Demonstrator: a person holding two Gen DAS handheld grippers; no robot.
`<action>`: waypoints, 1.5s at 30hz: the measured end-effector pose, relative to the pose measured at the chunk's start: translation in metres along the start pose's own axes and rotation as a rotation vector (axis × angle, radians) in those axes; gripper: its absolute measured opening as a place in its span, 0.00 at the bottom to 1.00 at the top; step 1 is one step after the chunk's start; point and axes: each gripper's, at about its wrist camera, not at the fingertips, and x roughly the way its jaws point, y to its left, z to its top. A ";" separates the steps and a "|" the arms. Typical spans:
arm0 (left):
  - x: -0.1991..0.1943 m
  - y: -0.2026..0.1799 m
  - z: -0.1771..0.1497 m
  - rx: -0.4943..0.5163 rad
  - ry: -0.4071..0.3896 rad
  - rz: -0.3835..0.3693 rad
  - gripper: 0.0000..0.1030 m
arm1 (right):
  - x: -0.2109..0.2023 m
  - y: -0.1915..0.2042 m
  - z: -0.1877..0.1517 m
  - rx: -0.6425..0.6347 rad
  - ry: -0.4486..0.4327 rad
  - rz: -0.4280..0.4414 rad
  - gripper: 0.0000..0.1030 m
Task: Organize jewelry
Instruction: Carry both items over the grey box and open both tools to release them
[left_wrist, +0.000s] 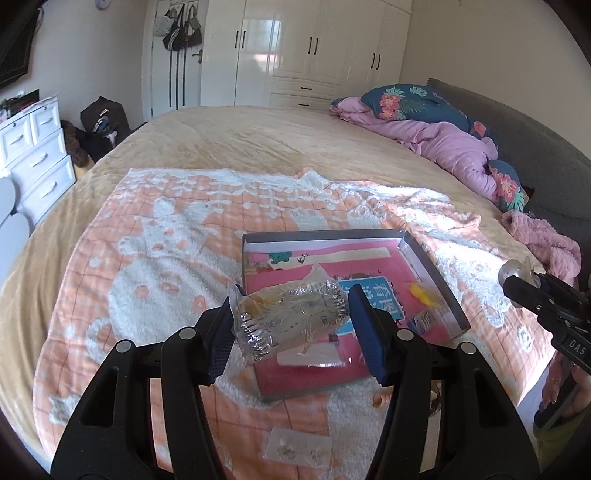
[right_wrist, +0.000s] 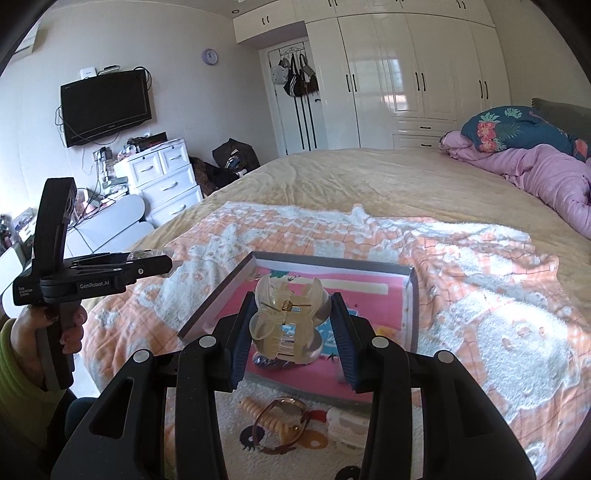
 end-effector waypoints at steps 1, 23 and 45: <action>0.004 -0.001 0.001 0.000 0.003 -0.002 0.48 | 0.001 -0.001 0.001 -0.001 0.000 -0.003 0.38; 0.077 0.004 -0.011 0.004 0.110 -0.007 0.48 | 0.061 -0.015 -0.008 0.005 0.096 -0.037 0.38; 0.111 -0.001 -0.030 0.042 0.173 -0.023 0.48 | 0.105 -0.008 -0.045 0.007 0.231 -0.022 0.38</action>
